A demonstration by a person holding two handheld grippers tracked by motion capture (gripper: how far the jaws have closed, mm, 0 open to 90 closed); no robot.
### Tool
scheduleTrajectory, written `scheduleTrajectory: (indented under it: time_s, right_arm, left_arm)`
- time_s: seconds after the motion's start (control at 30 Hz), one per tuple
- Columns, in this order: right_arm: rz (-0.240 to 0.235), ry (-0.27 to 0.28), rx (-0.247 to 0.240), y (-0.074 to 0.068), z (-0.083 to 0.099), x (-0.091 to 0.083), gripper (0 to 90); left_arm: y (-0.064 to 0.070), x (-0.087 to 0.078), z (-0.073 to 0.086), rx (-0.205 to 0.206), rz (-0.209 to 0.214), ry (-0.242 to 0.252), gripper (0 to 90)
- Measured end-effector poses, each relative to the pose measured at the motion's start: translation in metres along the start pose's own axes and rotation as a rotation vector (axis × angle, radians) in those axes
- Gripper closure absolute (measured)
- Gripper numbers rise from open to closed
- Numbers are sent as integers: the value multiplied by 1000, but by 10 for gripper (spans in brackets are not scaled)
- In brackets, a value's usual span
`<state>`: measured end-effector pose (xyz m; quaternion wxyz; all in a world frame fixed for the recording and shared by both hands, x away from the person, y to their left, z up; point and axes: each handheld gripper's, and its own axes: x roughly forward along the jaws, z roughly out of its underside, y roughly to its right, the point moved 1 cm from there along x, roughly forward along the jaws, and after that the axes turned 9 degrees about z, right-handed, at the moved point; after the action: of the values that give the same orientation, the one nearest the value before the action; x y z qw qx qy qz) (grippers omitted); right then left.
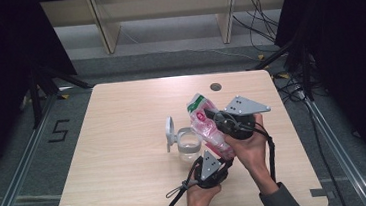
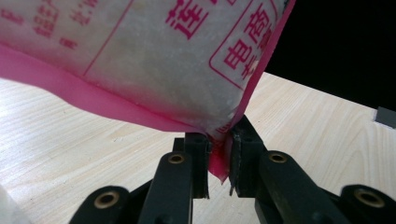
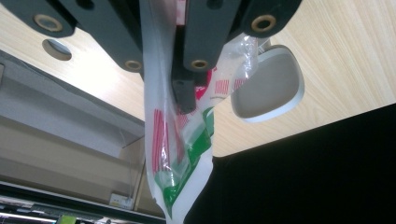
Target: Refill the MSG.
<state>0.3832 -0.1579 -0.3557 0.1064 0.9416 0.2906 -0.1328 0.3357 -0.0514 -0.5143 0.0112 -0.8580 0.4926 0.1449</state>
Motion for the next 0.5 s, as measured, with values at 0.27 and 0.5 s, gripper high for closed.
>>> scheduleTrajectory:
  time_s: [0.27, 0.5]
  right_arm:
    - [-14, 3, 4, -4, -1, 8, 900]
    - [-7, -1, 2, -5, 0, 13, 900]
  left_arm:
    - [-1, 1, 0, 2, -8, 14, 792]
    - [-1, 1, 1, -5, -16, 21, 792]
